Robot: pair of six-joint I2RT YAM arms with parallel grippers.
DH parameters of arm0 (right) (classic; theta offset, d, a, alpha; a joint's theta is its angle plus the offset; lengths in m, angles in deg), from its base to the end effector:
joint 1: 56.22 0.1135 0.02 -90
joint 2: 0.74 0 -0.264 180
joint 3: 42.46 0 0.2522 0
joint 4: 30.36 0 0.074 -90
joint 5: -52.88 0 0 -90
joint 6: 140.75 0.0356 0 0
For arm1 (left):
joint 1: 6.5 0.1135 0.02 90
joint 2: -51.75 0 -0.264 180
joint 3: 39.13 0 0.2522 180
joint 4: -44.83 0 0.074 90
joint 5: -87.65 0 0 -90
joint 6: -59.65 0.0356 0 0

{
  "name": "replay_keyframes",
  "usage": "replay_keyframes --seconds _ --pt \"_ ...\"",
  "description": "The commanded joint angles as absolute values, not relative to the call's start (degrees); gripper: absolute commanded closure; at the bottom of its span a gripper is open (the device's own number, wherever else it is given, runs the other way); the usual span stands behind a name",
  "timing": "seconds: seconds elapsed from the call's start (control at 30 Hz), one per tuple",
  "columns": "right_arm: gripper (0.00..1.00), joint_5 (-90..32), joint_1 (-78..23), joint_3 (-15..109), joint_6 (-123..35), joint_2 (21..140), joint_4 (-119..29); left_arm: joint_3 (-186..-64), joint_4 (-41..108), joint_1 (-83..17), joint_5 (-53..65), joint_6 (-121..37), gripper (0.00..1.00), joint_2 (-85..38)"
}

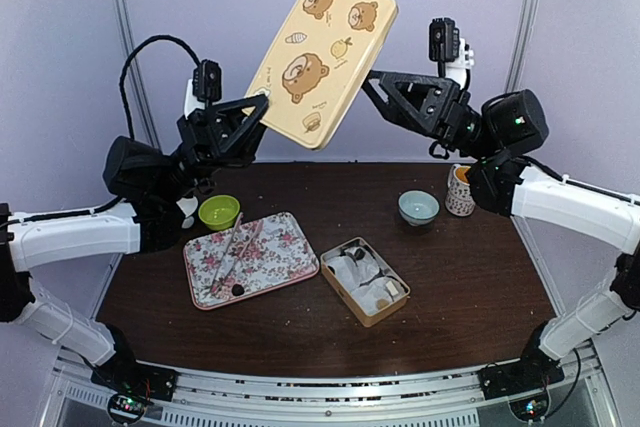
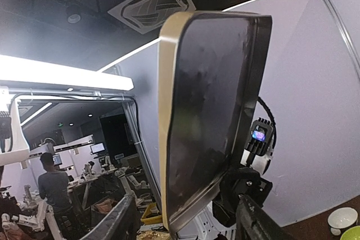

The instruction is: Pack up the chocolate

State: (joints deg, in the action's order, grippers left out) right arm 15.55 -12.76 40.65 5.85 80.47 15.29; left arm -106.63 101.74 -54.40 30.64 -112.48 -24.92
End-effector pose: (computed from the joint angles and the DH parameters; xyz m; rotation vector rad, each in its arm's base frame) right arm 0.1956 0.2243 0.4533 -0.9394 0.9292 1.8689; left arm 0.1720 -0.2192 0.4071 0.4049 1.0920 -2.2838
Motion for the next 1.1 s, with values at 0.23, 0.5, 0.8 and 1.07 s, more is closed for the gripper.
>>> replay_keyframes --seconds 0.23,0.5,0.8,1.07 --pt "0.01 -1.96 -18.96 36.91 -34.32 56.64 -55.03 -105.55 70.10 -50.02 36.59 -89.41 0.93 -16.20" --pt "0.00 -1.41 -19.21 38.94 -35.67 54.68 -68.09 -118.63 20.23 -49.64 37.15 -53.67 0.91 -15.23" --pt "0.15 3.72 -19.06 40.06 -41.44 58.79 -80.48 -124.47 5.61 -49.63 46.24 -40.04 0.96 -20.11" --pt "0.27 4.47 -17.16 37.18 -44.97 59.92 -79.55 -124.75 6.48 -49.57 51.23 -40.02 0.94 -22.25"
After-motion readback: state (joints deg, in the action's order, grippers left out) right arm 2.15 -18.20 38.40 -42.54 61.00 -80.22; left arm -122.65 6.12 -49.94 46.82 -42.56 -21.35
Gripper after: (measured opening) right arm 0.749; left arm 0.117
